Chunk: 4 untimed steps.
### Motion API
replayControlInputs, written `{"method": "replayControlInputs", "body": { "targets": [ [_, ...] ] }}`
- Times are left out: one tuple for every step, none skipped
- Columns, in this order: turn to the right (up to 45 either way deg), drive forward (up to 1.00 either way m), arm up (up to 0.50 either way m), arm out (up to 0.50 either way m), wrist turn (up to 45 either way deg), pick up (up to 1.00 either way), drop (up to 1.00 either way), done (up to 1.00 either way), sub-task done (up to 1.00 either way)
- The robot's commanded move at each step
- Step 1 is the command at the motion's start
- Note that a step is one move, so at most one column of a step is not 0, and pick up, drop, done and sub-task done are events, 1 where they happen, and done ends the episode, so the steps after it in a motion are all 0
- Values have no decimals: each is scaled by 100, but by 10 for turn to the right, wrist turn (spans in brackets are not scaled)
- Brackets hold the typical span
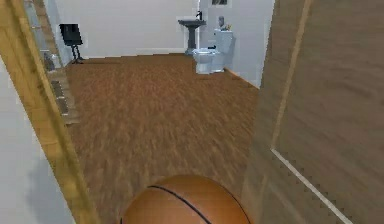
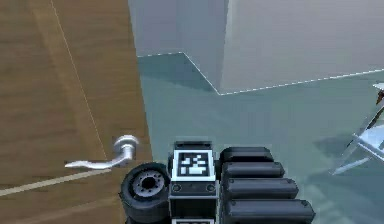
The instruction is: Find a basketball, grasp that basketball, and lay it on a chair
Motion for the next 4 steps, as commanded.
{"method": "replayControlInputs", "body": {
  "targets": [
    [0,95,0,0,0,0,0,0,0],
    [-450,0,0,0,0,0,0,0,0],
    [-90,0,0,0,0,0,0,0,0],
    [-30,0,0,0,0,0,0,0,0]
  ]
}}
